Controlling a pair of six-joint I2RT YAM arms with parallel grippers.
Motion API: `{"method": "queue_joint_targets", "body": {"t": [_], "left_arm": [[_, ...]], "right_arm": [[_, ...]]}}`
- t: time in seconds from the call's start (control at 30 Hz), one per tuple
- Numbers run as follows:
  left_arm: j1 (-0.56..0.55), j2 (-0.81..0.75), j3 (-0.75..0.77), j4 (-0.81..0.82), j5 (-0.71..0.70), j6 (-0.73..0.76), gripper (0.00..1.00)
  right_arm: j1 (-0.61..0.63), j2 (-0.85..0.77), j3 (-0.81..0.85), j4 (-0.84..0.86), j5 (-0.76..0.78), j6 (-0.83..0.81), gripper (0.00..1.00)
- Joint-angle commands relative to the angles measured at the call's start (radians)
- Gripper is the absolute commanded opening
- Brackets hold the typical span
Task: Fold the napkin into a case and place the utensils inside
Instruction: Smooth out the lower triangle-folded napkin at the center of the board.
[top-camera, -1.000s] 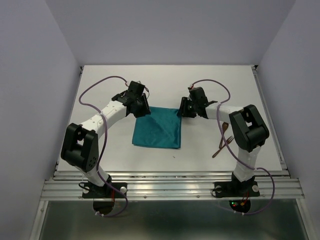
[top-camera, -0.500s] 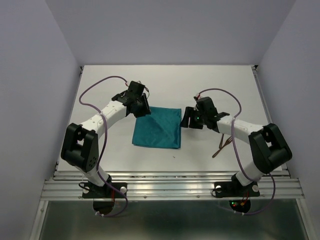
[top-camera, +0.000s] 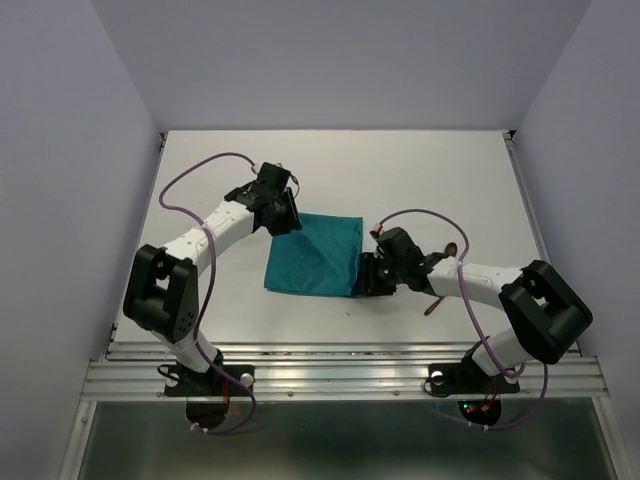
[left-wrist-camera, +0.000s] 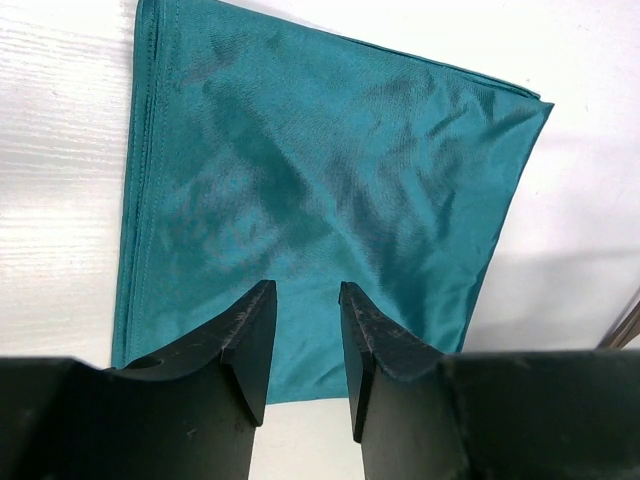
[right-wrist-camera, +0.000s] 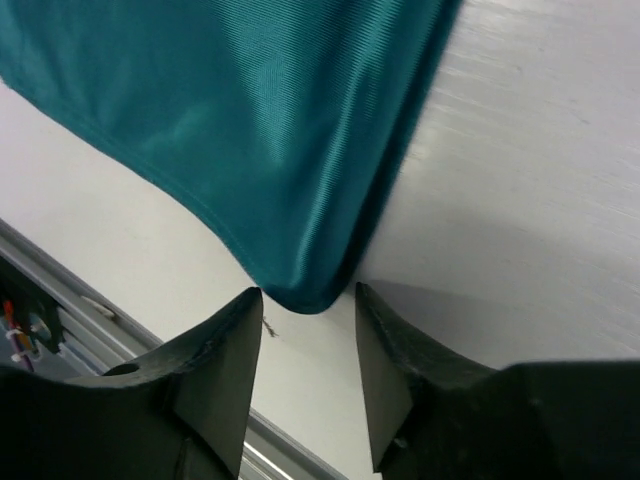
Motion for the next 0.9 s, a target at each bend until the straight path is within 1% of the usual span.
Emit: {"method": "queue_joint_targets", "body": {"t": [0.0, 0.13, 0.2, 0.23, 0.3, 0.33, 0.4, 0.43, 0.47, 0.5, 0.53, 0.57, 0.6, 0.67, 0.73, 0.87], "left_arm": [[-0.004, -0.011, 0.020, 0.003, -0.010, 0.006, 0.42], [-0.004, -0.002, 0.012, 0.008, -0.004, 0.007, 0.42], [-0.004, 0.003, 0.010, 0.014, -0.001, 0.007, 0.42], [-0.004, 0.006, 0.010, 0.015, 0.002, 0.007, 0.42], [-0.004, 0.009, 0.012, 0.017, 0.006, 0.009, 0.42], [-0.004, 0.012, 0.013, 0.018, 0.008, 0.010, 0.42], [-0.006, 0.012, 0.013, 0.021, 0.010, 0.013, 0.42], [-0.004, 0.017, 0.013, 0.021, 0.010, 0.015, 0.42], [-0.004, 0.020, 0.012, 0.023, 0.011, 0.018, 0.42], [-0.004, 0.021, 0.012, 0.023, 0.013, 0.020, 0.42], [-0.004, 0.026, 0.013, 0.024, 0.017, 0.023, 0.42], [-0.006, 0.037, 0.010, 0.032, 0.028, 0.026, 0.42], [-0.004, 0.043, 0.012, 0.035, 0.033, 0.027, 0.42], [-0.006, 0.066, 0.021, 0.040, 0.040, 0.032, 0.42], [-0.006, 0.084, 0.029, 0.046, 0.040, 0.036, 0.42], [0.005, 0.129, 0.061, 0.051, 0.030, 0.044, 0.42]], "right_arm": [[-0.002, -0.004, -0.021, 0.061, -0.003, 0.038, 0.42], [-0.002, 0.002, -0.025, 0.048, 0.012, 0.029, 0.35], [-0.002, 0.010, -0.025, 0.047, 0.017, 0.027, 0.33], [-0.002, 0.011, -0.027, 0.050, 0.017, 0.027, 0.29], [-0.002, 0.013, -0.028, 0.050, 0.021, 0.029, 0.24], [-0.002, 0.011, -0.028, 0.050, 0.026, 0.032, 0.19], [-0.002, 0.010, -0.028, 0.048, 0.034, 0.032, 0.15], [-0.002, 0.010, -0.027, 0.044, 0.040, 0.029, 0.11], [-0.002, 0.011, -0.025, 0.038, 0.043, 0.027, 0.11], [-0.002, 0.011, -0.018, 0.030, 0.058, 0.026, 0.12], [-0.002, 0.015, -0.012, 0.019, 0.067, 0.024, 0.27], [-0.002, 0.015, -0.007, -0.004, 0.078, 0.020, 0.36], [-0.002, 0.012, -0.001, -0.023, 0.095, 0.017, 0.41], [-0.002, -0.016, 0.005, -0.044, 0.122, 0.012, 0.45], [-0.002, -0.038, 0.025, -0.071, 0.138, 0.004, 0.46], [-0.002, -0.070, 0.088, -0.103, 0.170, -0.005, 0.43]]}}
